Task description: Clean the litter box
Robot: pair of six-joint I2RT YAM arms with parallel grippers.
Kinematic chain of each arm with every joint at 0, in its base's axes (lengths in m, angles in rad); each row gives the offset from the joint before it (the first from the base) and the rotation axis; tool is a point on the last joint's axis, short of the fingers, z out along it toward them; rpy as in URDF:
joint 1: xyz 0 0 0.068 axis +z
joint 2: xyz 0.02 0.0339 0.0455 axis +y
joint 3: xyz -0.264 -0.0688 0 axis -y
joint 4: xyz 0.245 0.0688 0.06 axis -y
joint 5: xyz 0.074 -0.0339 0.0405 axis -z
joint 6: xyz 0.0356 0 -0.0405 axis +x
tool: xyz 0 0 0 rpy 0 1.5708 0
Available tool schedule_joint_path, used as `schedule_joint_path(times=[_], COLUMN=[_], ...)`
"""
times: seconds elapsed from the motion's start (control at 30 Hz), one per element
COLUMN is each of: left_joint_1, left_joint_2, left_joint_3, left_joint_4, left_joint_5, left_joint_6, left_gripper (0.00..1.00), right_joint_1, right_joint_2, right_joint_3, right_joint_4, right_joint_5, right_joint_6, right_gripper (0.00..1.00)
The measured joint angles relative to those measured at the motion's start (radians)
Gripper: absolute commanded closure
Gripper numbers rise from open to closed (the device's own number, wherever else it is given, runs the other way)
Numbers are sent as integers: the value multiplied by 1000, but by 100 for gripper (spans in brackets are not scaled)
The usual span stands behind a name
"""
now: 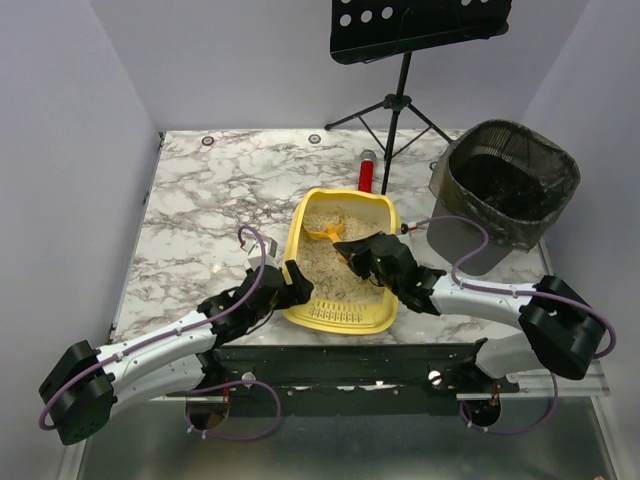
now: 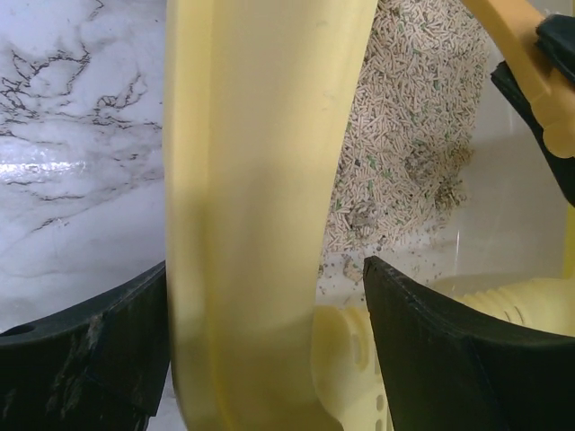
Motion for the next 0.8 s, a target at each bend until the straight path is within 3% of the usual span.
schedule_joint_path(times=[0.4,0.8], left_joint_1=[1,-1], left_joint_2=[-5,-87], left_joint_3=[-5,32], left_joint_4=[50,-58], left_joint_5=[75,-7], left_joint_6=[2,-9], left_gripper=[14,1], right_joint_1=[8,5], right_joint_2=[127,46], right_joint_3=[-81,-166], right_joint_4=[274,286], right_joint_5=[28,-22], right_joint_6=[-84,-93], right_gripper=[100,100])
